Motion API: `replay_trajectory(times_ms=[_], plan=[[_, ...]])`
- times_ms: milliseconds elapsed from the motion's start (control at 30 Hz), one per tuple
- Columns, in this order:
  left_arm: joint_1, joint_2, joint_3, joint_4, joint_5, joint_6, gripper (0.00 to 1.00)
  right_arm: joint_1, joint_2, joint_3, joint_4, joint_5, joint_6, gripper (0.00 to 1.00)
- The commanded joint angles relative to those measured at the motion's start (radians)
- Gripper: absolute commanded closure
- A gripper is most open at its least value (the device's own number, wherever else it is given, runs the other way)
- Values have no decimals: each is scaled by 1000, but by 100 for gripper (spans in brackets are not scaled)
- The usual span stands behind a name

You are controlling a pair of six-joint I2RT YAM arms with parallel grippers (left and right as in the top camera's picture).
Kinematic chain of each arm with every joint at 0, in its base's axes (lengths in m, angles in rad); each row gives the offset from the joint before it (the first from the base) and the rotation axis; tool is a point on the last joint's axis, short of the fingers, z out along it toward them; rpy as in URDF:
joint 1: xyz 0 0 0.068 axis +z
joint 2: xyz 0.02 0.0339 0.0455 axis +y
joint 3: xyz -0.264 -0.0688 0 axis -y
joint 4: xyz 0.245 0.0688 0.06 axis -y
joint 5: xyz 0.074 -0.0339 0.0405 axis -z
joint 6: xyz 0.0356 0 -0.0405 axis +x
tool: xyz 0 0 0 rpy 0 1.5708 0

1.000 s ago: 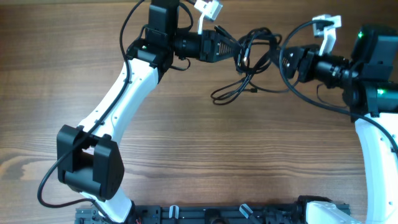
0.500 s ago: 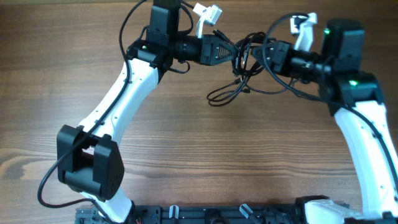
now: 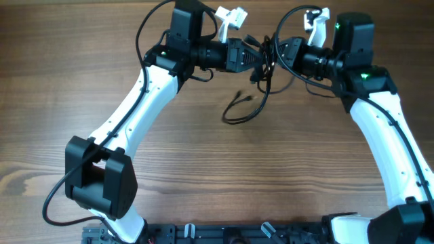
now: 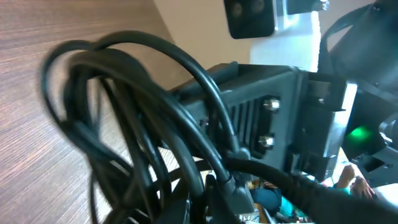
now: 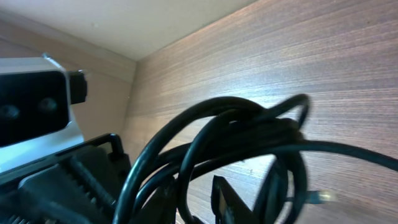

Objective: Untangle cables

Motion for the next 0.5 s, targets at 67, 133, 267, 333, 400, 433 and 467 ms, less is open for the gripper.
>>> replay_trajectory(times_ms=[67, 133, 267, 333, 400, 433, 467], plan=[[-25, -13, 7, 11, 78, -22, 96, 27, 39, 17, 59, -5, 6, 79], [-25, -13, 7, 11, 78, -22, 96, 32, 39, 17, 92, -44, 6, 76], [-25, -13, 7, 11, 78, -25, 96, 32, 39, 17, 86, -58, 5, 71], [-25, -13, 7, 11, 78, -25, 96, 32, 39, 17, 84, -58, 4, 73], [-25, -13, 7, 11, 79, -26, 96, 36, 40, 17, 84, -58, 2, 75], [-25, -13, 7, 11, 82, -27, 96, 40, 41, 17, 85, -58, -1, 76], [-25, -13, 7, 11, 84, -31, 96, 47, 44, 17, 85, -58, -8, 76]])
